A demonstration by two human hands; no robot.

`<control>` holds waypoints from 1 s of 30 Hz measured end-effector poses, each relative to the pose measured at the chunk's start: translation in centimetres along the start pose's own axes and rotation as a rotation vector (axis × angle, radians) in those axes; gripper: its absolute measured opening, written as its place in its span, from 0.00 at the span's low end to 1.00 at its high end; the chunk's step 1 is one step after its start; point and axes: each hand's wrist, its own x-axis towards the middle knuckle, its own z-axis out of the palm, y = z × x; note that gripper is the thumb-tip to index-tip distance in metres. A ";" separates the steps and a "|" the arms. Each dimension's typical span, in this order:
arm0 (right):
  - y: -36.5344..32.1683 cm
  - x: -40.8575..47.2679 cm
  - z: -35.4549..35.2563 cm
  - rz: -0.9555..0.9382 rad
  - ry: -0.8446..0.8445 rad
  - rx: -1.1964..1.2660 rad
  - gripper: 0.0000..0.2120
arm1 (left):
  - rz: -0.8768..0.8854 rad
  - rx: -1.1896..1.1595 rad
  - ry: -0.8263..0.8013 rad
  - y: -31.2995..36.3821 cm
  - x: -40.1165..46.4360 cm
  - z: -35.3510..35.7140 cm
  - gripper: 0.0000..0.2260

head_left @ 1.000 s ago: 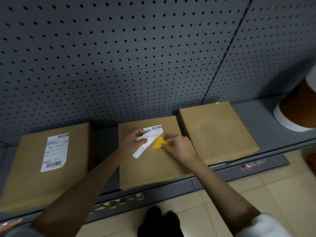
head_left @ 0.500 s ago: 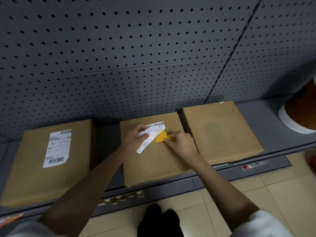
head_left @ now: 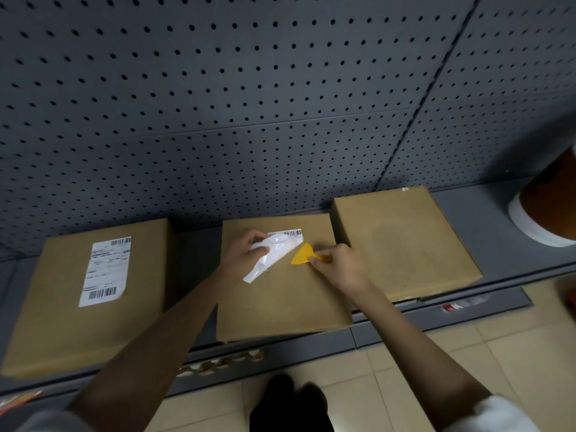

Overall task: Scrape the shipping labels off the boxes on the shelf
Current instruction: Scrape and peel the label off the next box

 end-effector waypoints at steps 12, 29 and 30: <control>0.5 0.8 0.1 0.010 0.025 0.050 0.14 | 0.019 -0.018 -0.027 0.1 -0.2 -0.2 0.08; 0.8 0.6 -0.1 -0.032 0.012 0.087 0.14 | -0.006 -0.048 0.176 -0.4 0.4 -1.0 0.04; 0.6 0.4 -0.2 -0.045 0.025 0.094 0.14 | 0.003 -0.048 0.177 -0.4 0.4 -1.0 0.04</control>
